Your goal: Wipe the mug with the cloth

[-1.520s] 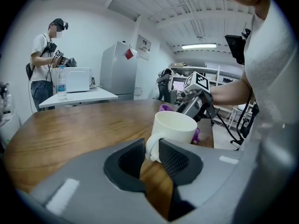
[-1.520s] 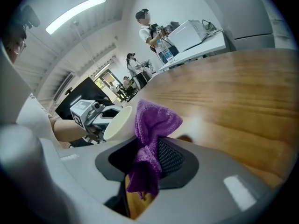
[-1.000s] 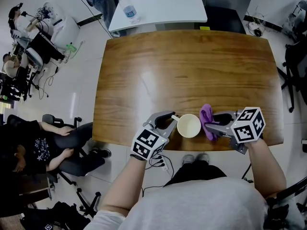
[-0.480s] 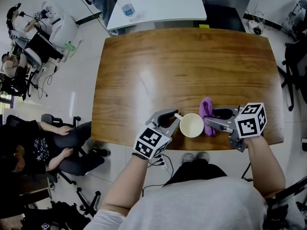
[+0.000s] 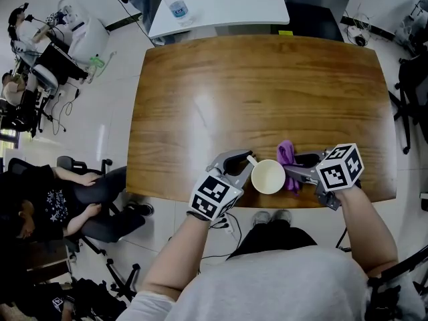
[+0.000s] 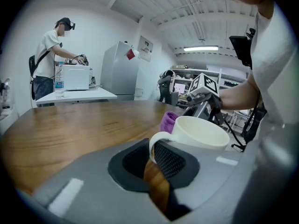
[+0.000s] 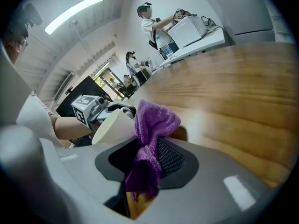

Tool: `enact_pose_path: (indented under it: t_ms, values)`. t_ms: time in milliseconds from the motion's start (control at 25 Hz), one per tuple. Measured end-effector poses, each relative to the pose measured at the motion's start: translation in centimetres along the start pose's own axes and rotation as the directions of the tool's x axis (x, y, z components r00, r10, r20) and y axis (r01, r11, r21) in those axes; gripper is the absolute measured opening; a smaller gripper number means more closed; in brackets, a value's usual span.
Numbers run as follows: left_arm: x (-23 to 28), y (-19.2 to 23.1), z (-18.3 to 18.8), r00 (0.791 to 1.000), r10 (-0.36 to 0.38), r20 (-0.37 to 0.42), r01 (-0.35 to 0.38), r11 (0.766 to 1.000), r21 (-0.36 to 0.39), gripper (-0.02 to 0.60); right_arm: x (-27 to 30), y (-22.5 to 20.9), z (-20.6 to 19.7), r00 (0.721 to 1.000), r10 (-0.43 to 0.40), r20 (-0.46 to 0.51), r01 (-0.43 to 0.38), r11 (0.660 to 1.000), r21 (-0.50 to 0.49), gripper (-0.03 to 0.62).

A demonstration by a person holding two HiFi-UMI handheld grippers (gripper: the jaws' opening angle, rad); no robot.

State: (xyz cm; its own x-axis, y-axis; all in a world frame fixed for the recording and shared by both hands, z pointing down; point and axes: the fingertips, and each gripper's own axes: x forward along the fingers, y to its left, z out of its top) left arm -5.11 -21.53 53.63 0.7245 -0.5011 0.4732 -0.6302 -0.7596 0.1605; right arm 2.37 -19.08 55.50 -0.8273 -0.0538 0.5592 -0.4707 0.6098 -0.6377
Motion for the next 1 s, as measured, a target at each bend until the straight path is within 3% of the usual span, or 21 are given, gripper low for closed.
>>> enact_pose_path:
  t_ms: [200,360,480,760,1000]
  values:
    - [0.1,-0.2,0.0,1.000,-0.014,-0.004,0.014,1.000,0.005,0.017,-1.4,0.2,2.5,0.996,0.016,0.091,-0.017,1.000,0.001,0.133]
    - [0.7,-0.8,0.1,0.999,-0.037,-0.006,0.037,0.999,0.013,0.017,-2.6,0.9,5.7,0.971,0.076,0.228,-0.087,0.995,0.041,0.133]
    - [1.2,-1.2,0.2,0.999,-0.053,-0.005,0.053,0.998,0.023,0.017,-2.8,1.5,6.6,0.957,0.121,0.264,-0.135,0.990,0.036,0.133]
    - [1.8,-1.5,0.5,0.998,-0.066,-0.009,0.067,0.997,0.031,0.016,-1.6,1.4,5.2,0.966,0.163,0.200,-0.176,0.983,0.049,0.133]
    - [1.7,-1.7,0.4,0.997,-0.073,-0.014,0.073,0.997,0.025,0.017,0.3,-0.4,2.4,0.992,0.105,0.067,-0.108,0.993,0.049,0.133]
